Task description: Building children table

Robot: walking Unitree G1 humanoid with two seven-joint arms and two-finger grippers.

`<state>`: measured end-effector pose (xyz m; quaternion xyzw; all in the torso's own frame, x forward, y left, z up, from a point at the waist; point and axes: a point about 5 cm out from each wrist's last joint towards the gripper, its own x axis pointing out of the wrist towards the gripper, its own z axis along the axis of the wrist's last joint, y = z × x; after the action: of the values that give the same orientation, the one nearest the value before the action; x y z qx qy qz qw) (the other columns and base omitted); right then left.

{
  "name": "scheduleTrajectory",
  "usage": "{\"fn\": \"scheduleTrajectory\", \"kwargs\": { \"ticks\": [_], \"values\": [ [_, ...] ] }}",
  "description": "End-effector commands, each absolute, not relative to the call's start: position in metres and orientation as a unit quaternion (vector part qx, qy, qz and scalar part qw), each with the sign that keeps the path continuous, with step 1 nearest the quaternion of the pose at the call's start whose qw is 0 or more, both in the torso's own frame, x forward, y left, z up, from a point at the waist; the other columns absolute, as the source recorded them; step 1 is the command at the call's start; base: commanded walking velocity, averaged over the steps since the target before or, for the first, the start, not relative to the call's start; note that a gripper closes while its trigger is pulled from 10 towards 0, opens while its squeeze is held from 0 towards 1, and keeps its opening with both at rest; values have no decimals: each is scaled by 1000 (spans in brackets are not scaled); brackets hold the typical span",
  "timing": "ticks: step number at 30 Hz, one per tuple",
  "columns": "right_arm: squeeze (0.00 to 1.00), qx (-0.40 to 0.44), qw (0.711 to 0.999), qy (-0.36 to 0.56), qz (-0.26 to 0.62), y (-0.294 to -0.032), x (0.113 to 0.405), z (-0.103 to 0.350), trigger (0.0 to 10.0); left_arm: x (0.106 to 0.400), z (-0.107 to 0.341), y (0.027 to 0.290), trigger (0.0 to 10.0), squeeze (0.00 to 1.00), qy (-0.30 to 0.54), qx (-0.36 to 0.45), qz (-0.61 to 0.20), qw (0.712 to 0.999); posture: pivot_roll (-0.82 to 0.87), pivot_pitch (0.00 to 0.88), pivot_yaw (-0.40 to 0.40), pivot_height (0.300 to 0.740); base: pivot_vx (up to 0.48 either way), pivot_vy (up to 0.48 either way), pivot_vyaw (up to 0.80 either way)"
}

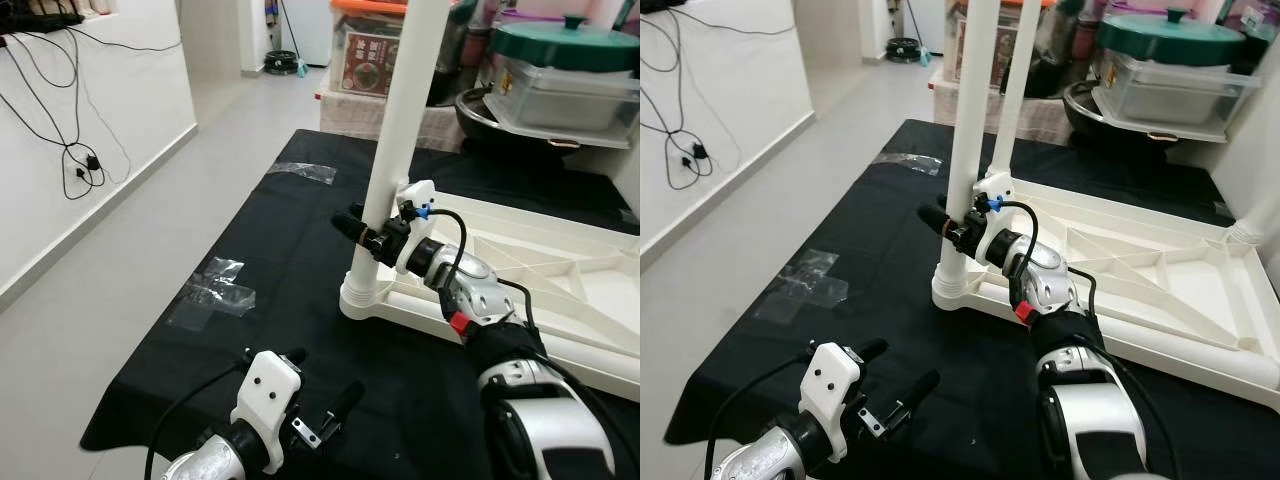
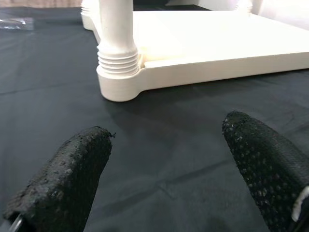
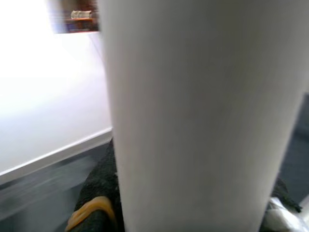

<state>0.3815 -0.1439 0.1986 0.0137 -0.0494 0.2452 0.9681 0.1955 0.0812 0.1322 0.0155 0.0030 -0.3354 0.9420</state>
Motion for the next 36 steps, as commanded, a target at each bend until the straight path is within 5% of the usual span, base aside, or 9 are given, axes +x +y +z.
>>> {"fn": "scheduleTrajectory", "kwargs": {
  "ticks": [1, 4, 16, 17, 18, 19, 25, 26, 36],
  "values": [
    [0, -12, 998, -24, 61, -178, 379, 190, 0, 195, 128, 80, 10000, 0, 10, 16, -341, 940, 101, 30, -82, 740, 0, 0, 0],
    [0, -18, 992, -12, -122, -189, 360, 185, 0, 196, 127, 79, 10000, 0, 10, 16, -343, 939, 97, 23, -81, 740, 0, 0, 0],
    [0, 57, 976, -21, -209, -143, 332, 187, 0, 196, 126, 79, 10000, 0, 11, 18, -344, 939, 102, 20, -84, 740, 0, 0, 0],
    [0, 59, 979, -27, -192, -138, 335, 190, 6471, 196, 126, 79, 10000, 0, 11, 18, -345, 939, 101, 23, -86, 740, 0, 0, 0],
    [0, 59, 979, -27, -192, -138, 335, 190, 6471, 196, 126, 79, 10000, 0, 11, 18, -345, 939, 101, 23, -86, 740, 0, 0, 0],
    [1000, 48, 982, -36, -178, -134, 335, 194, 10000, 196, 126, 79, 10000, 0, 11, 18, -345, 938, 100, 24, -84, 740, 0, 0, 0],
    [1000, 19, 987, -75, -142, -134, 334, 203, 10000, 197, 126, 78, 10000, 0, 10, 17, -345, 939, 95, 31, -84, 740, 0, 0, 0],
    [0, 8, 989, -84, -122, -138, 334, 203, 10000, 198, 126, 78, 10000, 0, 10, 16, -344, 939, 94, 34, -85, 740, 0, 0, 0],
    [0, 37, 980, -76, 178, -163, 343, 192, 10000, 199, 126, 78, 10000, 0, 9, 15, -344, 939, 95, 42, -81, 740, 0, 0, 0]
  ]
}}
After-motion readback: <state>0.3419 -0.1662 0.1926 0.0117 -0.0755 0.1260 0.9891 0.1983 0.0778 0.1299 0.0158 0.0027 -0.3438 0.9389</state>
